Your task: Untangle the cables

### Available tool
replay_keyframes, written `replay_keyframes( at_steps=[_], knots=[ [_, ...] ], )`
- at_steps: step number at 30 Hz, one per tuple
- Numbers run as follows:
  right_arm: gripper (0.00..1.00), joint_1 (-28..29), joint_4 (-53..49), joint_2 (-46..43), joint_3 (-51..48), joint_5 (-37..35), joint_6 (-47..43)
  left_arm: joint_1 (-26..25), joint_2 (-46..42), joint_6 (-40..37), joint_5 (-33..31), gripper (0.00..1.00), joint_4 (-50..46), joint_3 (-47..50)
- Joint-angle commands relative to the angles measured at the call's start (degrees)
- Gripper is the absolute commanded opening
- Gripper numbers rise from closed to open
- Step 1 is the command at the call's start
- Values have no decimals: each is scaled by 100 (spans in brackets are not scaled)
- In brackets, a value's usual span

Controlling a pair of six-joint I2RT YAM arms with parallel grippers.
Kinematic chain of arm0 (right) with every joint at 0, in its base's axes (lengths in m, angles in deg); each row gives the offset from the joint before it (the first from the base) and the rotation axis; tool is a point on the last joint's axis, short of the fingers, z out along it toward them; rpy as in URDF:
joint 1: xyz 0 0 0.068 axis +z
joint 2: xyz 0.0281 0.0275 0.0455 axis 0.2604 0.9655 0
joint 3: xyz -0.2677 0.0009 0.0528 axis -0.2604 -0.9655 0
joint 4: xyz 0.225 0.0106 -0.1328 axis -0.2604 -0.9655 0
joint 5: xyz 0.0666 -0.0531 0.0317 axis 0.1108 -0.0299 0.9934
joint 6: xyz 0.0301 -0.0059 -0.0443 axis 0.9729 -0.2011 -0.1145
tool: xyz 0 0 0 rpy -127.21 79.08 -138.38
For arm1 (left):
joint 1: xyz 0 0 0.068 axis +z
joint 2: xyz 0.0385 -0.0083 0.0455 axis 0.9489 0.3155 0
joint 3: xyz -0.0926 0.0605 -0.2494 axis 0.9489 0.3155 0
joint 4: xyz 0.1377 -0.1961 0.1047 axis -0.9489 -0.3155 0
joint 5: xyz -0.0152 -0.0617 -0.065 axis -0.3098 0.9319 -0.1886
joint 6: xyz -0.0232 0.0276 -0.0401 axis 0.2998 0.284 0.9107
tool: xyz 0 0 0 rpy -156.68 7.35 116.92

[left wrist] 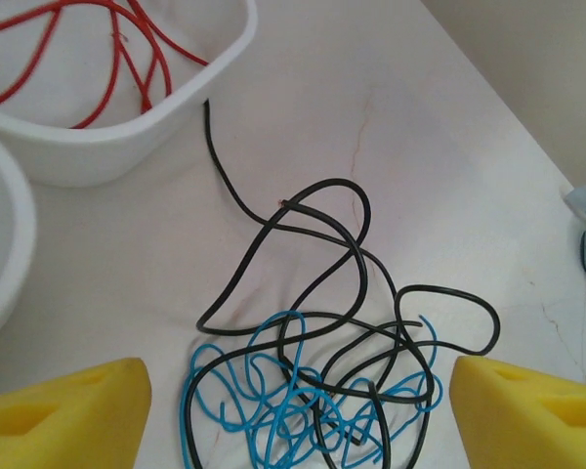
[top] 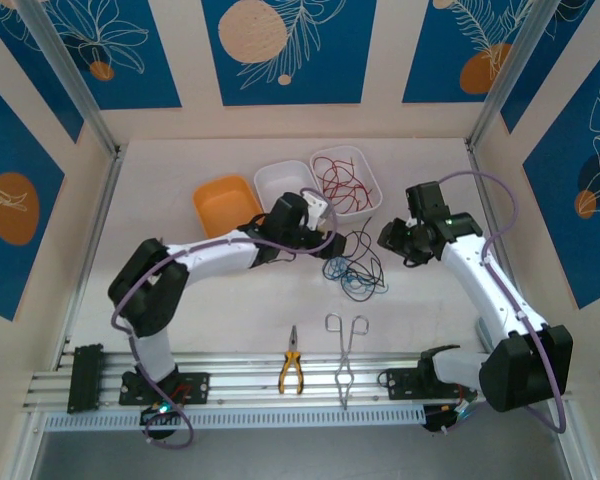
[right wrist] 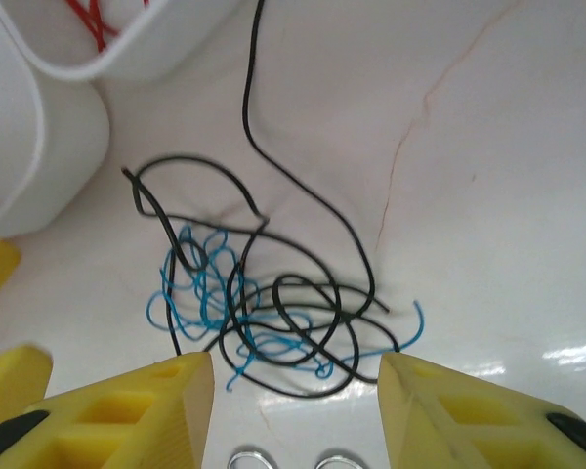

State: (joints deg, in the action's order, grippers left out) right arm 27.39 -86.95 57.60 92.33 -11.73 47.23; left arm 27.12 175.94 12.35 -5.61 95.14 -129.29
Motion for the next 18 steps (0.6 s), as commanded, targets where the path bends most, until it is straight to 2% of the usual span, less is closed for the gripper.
replay_keyframes(
  at_steps=[1, 8, 14, 18],
  knots=[
    [47, 32, 161, -196, -367, 596, 187, -35, 352, -272, 425, 79, -136, -478],
    [48, 245, 400, -45, -791, 629, 174, -63, 1047, -417, 579, 75, -274, -1177],
    [49, 353, 467, 426, -735, 463, 118, -86, 1397, -640, 464, 74, -537, -1576],
    [47, 358, 522, 718, -726, 358, 115, -159, 1563, -957, 326, 74, -791, -1805]
  ],
)
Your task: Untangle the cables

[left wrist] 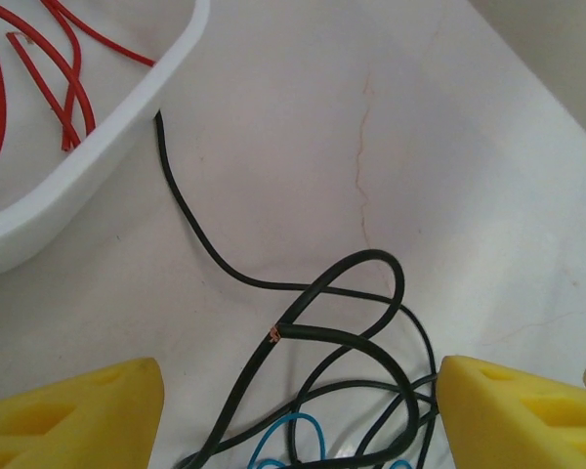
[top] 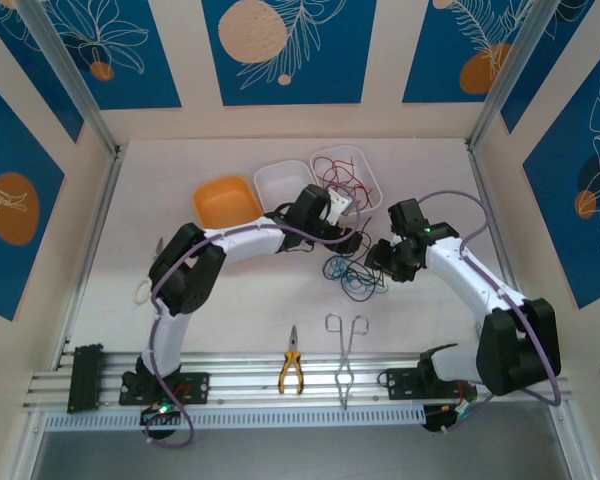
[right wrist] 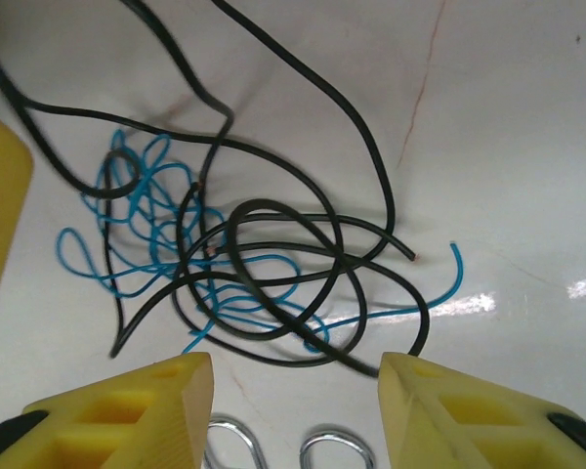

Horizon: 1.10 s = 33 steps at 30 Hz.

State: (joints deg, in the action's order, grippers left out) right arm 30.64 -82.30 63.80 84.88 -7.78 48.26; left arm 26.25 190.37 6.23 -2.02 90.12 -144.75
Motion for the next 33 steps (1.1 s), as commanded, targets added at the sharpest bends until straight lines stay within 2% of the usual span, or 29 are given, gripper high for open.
replay_keyframes(
  at_steps=[1, 3, 6, 8, 13, 14, 23, 33],
  knots=[
    [44, 33, 85, 153, 5, -53, 23, -94, 161, -413, -55, 72, -364, -315],
    [36, 34, 112, 209, -6, -132, 73, -129, 217, -497, -109, 71, -420, -382],
    [18, 27, 26, 182, 36, -348, 179, -165, 269, -557, -100, 59, -405, -441],
    [14, 25, -84, 85, 80, -540, 217, -196, 290, -587, -82, 48, -377, -458],
    [6, 17, -504, -339, 258, -1153, 237, -267, 216, -613, -244, 4, -284, -419],
    [5, 27, -596, -443, 299, -1249, 235, -276, 136, -613, -306, 0, -191, -336],
    [4, 5, -1275, -1437, 757, -1975, 131, -281, -1053, -429, -1090, 0, 451, 679],
    [2, -8, -1951, -1635, 2062, -2300, -251, -271, -2130, -288, -1555, 0, 625, 1847]
  ],
)
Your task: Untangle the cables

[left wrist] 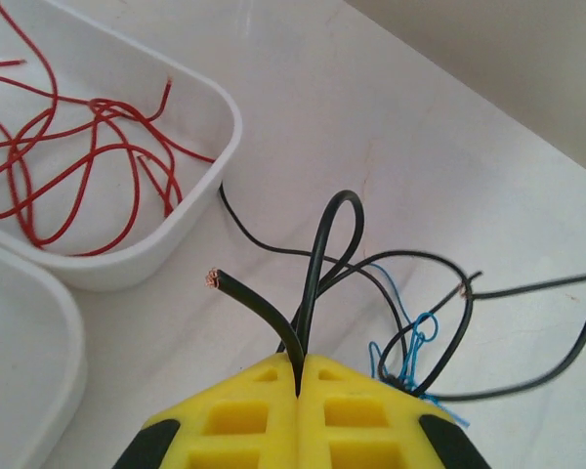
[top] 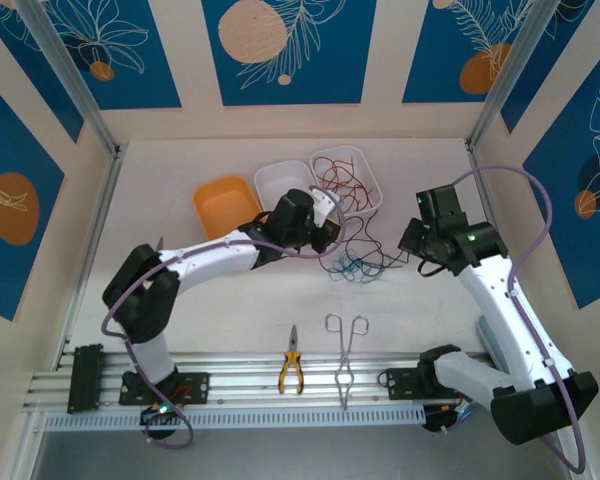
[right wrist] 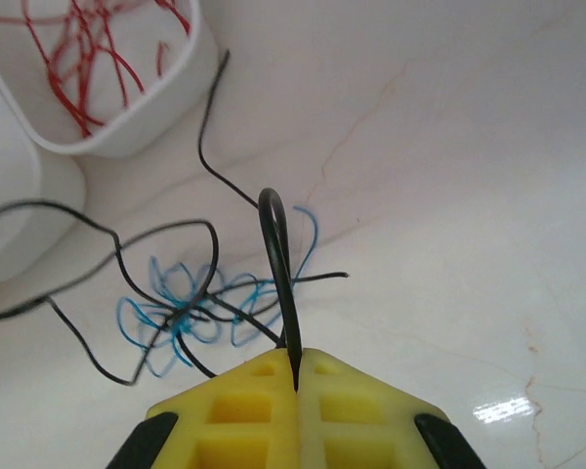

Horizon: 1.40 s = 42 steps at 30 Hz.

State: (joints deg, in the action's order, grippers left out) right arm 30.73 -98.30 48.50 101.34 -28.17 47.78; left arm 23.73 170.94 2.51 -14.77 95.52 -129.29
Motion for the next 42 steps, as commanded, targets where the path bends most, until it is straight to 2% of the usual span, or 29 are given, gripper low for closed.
replay_keyframes(
  at_steps=[1, 11, 18, 24, 28, 33, 42],
  knots=[
    [1, -17, -413, -106, 600, -289, -265, -19, -291, 84, -353, 0, 98, 439],
    [0, -38, -569, 136, 1748, -143, -720, 82, -942, 44, -921, 0, 105, 1270],
    [0, -26, -501, 447, 2317, 327, -934, 149, -1493, 28, -1108, 0, -18, 1616],
    [0, -55, -743, 710, 2715, -86, -1130, 280, -2195, 27, -1199, 0, -355, 1988],
    [0, -216, -718, 700, 2433, -362, -1158, 393, -2862, -64, -1289, 0, -842, 2201],
    [0, -590, -401, 668, 1673, -366, -1149, 614, -3763, -264, -1772, 0, -1679, 2307],
    [0, -1343, 113, 644, 594, 66, -985, 1233, -5005, -470, -2487, 0, -2641, 2244]
  ],
)
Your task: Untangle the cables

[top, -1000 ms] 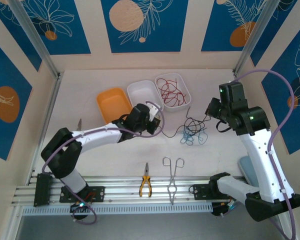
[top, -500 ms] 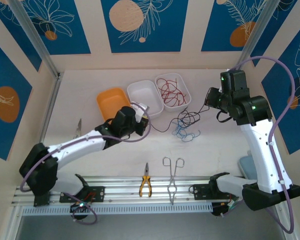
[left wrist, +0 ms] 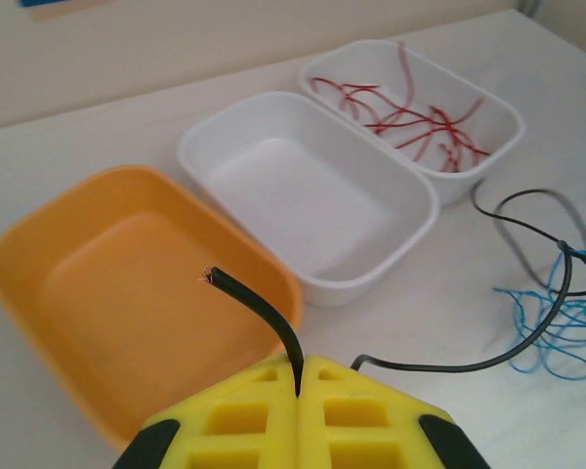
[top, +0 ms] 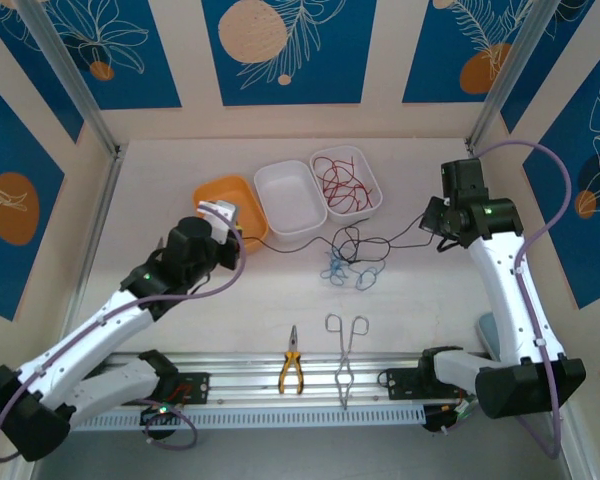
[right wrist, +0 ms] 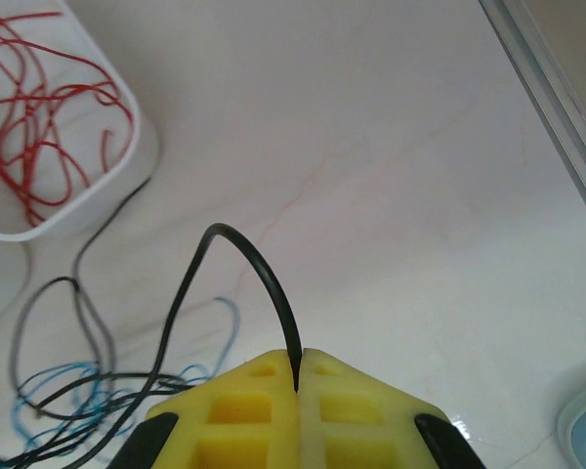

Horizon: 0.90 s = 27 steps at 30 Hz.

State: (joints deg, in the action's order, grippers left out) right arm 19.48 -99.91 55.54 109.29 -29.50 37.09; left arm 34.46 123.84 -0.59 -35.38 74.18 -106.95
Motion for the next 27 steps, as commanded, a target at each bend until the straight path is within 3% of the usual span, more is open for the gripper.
replay_keyframes(
  at_steps=[1, 11, 20, 27],
  knots=[
    [0, -312, 318, -68, -311, 274, 118, 189, -404, -162, -480, 0, -538, -21],
    [0, -882, 705, -194, -1096, 862, 186, 247, -886, -452, -439, 0, -589, -783],
    [0, -1141, 774, -164, -1370, 789, 128, 253, -928, -1071, -856, 0, -329, -1396],
    [0, -1335, 969, -254, -1595, 1121, 150, 254, -820, -1045, -269, 0, -214, -2028]
  ],
)
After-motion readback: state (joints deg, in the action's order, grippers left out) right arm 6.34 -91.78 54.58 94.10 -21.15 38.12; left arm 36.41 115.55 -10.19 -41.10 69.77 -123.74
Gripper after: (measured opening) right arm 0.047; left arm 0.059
